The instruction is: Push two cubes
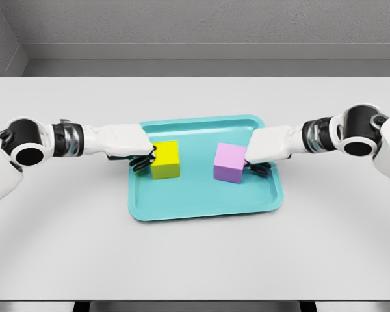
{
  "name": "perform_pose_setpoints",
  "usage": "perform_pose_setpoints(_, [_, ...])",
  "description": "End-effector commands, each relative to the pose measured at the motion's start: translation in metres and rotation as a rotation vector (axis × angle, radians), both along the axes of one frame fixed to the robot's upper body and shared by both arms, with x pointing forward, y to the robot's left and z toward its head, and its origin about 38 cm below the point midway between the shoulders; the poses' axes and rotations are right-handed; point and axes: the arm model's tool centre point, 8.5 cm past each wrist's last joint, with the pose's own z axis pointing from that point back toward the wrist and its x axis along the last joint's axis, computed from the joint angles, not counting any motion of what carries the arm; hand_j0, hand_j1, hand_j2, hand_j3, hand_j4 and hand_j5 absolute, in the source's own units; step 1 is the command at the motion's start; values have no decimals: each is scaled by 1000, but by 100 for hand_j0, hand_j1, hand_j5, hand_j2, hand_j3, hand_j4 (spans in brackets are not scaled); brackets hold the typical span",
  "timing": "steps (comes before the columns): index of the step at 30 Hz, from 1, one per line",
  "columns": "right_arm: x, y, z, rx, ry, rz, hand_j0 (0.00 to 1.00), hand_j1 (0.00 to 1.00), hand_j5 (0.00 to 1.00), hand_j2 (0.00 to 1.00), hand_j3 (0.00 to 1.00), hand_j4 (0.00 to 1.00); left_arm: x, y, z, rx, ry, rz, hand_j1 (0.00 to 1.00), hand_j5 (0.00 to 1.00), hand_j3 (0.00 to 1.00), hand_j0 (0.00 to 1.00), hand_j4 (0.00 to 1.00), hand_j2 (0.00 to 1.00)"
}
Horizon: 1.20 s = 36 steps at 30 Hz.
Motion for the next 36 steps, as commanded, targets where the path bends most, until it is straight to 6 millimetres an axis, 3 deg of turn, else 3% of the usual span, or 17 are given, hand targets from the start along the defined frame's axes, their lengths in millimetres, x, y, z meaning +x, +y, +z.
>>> perform_pose_setpoints(1, [-2,10,-3,7,8,21,13,13,13,13,13,13,0,-5,0,-4,-3,-6,0,0,0,0,0,0])
perform_pose_setpoints(6, [-3,22,-5,14,14,43,14,14,14,14,14,14,6,18,13,17,-29,33,0,0,0,0,0,0])
perform_pose_setpoints(10, [-2,32,-2,24,8,58,14,14,14,14,14,14,24,59,17,28,-29,158,0,0,0,0,0,0])
perform_pose_setpoints(12, [0,33,1,25,1,59,16,16,16,16,16,16,27,41,10,27,-28,138,0,0,0,0,0,0])
perform_pose_setpoints(16, [1,38,4,32,-5,67,16,16,16,16,16,16,33,32,-1,35,-13,143,0,0,0,0,0,0])
perform_pose_setpoints(18, [4,43,5,38,-7,67,16,16,16,16,16,16,38,17,-9,61,-19,131,0,0,0,0,0,0])
perform_pose_setpoints(26, [4,60,7,56,-9,93,18,18,18,18,18,18,35,12,-15,75,-9,114,0,0,0,0,0,0])
perform_pose_setpoints(30, [12,46,13,50,-25,56,24,24,24,24,24,24,32,-2,-20,72,-1,85,0,0,0,0,0,0])
perform_pose_setpoints(32, [14,23,13,27,-28,14,27,27,27,27,27,27,31,-7,-21,71,2,73,0,0,0,0,0,0])
perform_pose_setpoints(33, [18,-2,20,21,-44,-36,27,27,27,27,27,27,30,-8,-22,71,4,70,0,0,0,0,0,0])
perform_pose_setpoints(36, [29,-83,73,57,-154,-218,28,28,28,28,28,28,30,-12,-22,67,2,64,0,0,0,0,0,0])
